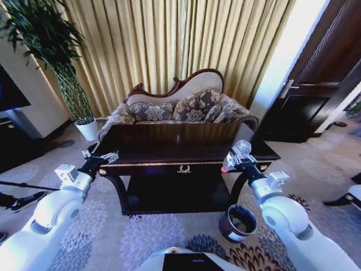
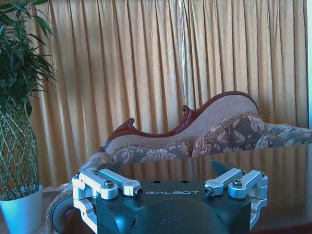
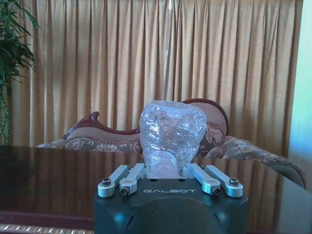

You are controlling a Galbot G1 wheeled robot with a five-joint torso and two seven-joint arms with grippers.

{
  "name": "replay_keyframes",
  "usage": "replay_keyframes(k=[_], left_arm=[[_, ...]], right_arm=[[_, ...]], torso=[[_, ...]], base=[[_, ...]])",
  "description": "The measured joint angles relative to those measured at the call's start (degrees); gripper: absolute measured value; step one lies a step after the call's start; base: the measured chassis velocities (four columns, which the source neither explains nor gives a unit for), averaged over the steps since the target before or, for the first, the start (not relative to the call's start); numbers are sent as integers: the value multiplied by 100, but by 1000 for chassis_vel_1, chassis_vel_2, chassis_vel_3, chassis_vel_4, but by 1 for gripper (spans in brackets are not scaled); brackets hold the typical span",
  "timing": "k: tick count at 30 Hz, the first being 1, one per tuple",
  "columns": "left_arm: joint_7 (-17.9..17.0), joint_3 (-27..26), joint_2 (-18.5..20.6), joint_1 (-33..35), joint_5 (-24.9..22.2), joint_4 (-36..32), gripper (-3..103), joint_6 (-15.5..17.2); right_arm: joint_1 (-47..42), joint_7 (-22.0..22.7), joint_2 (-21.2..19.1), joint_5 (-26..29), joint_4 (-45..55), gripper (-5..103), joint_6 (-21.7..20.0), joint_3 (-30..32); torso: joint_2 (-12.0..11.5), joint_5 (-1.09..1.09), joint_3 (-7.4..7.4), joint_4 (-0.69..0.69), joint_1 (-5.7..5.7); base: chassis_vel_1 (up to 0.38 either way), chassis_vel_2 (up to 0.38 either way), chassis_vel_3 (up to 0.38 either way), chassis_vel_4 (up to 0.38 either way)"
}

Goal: Move to the front of the table and place the trash on the table into the trash bin.

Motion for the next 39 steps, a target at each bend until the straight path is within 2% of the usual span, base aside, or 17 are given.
replay_keyframes(k=[7, 12, 13, 16, 18, 21, 22, 25, 26, 30, 39], left_arm=[[-26, 41, -40, 12, 12, -25, 100, 0], [-39, -4, -40, 58, 9, -73, 100, -1], [-39, -4, -40, 58, 9, -73, 100, -1], [-44, -19, -17, 86, 9, -130, 100, -2], [-48, -36, -15, 98, 9, -155, 100, -2], [-57, -144, -9, 222, 5, -270, 100, -7], [-57, -144, -9, 222, 5, -270, 100, -7], [-60, -259, 8, 384, 5, -340, 100, -25], [-60, -259, 8, 384, 5, -340, 100, -25], [-53, -384, 41, 583, 13, -397, 100, -47], [-49, -434, 0, 690, 17, -558, 100, -63]], right_arm=[[45, -9, 194, -106, -621, 25, 56, -169], [260, -38, 397, -544, -1922, 25, 333, -396], [260, -38, 397, -544, -1922, 25, 333, -396], [726, -155, 480, -845, -3309, 25, 573, -599], [843, -192, 498, -916, -3625, 25, 651, -638], [1315, -410, 582, -1279, -5014, 25, 982, -754], [1315, -410, 582, -1279, -5014, 25, 982, -754], [1746, -553, 680, -1412, -6134, 25, 1204, -862], [1746, -553, 680, -1412, -6134, 25, 1204, -862], [2448, -730, 874, -1803, -7508, 25, 1505, -952], [3241, -752, 1241, -1993, -8484, 25, 1628, -891]], torso=[[3, 0, -3, -2, -4], [-2, 1, 2, -2, 4], [-2, 1, 2, -2, 4], [-2, 2, 1, -1, 3], [-2, 1, 1, 0, 2], [0, 1, 0, -1, 0], [0, 1, 0, -1, 0], [-1, 2, 0, -3, 1], [-1, 2, 0, -3, 1], [0, 1, 0, 0, 0], [-1, -1, 0, 0, 1]], base=[[69, -63, -69, 47], [0, 0, 0, 0], [0, 0, 0, 0], [0, 0, 0, 0], [0, 0, 0, 0], [0, 0, 0, 0], [0, 0, 0, 0], [0, 0, 0, 0], [0, 0, 0, 0], [0, 0, 0, 0], [0, 0, 0, 0]])
